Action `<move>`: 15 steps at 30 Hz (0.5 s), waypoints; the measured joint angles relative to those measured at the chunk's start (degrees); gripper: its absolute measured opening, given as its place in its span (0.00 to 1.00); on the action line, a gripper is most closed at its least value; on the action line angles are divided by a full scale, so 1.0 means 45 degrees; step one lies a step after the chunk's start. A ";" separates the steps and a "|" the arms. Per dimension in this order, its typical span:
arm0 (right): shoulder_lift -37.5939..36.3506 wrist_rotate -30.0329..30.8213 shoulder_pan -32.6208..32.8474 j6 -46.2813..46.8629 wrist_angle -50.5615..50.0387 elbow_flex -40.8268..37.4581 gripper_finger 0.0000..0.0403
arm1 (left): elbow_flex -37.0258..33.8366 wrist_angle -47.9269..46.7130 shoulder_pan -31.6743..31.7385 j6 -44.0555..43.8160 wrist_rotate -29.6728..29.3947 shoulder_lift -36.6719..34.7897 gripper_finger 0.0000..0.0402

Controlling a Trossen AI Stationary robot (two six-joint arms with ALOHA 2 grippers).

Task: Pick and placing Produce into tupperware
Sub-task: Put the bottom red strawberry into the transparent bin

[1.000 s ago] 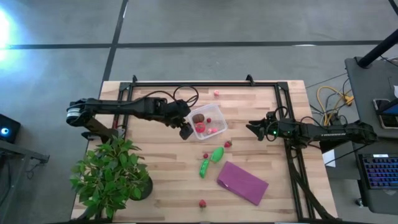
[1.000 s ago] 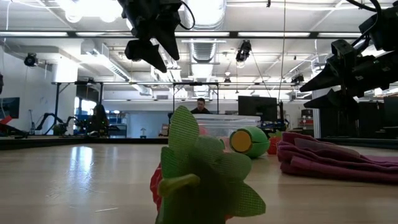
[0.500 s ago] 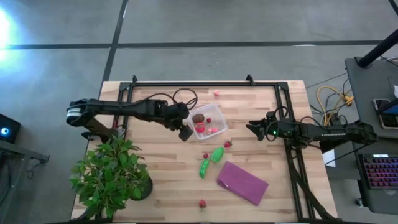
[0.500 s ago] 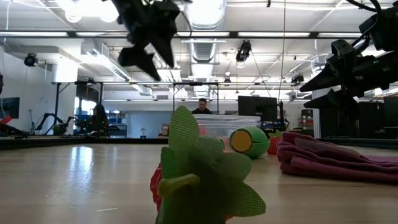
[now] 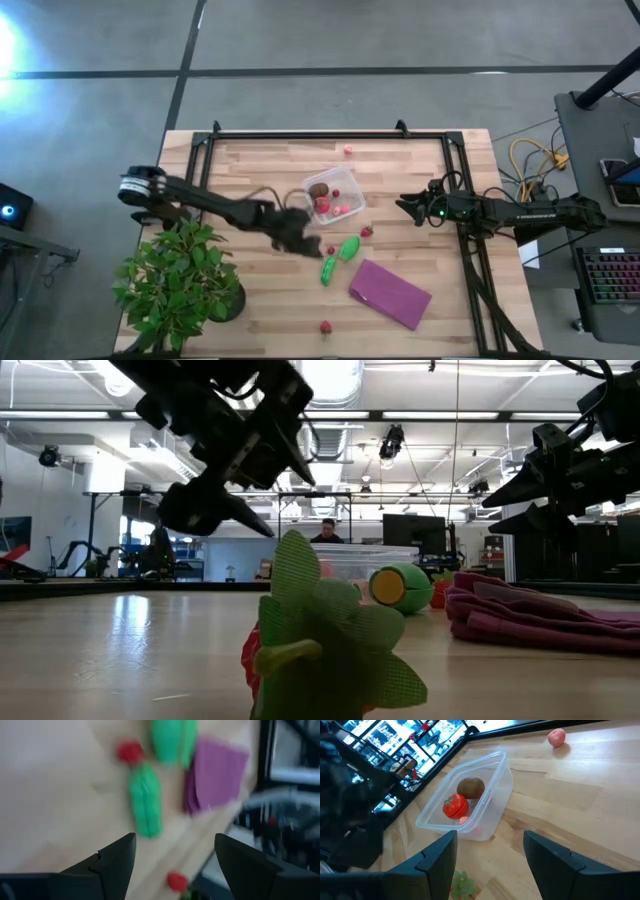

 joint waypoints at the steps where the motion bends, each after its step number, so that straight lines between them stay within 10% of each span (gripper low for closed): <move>1: -0.0001 0.0001 -0.0003 -0.0003 0.0005 0.0002 0.54 | 0.0089 0.0305 -0.0303 -0.0029 0.0207 0.0343 0.64; 15: 0.0003 -0.0003 -0.0002 -0.0004 0.0000 -0.0002 0.54 | 0.2136 -0.0642 -0.2212 -0.2345 0.0112 0.2171 0.61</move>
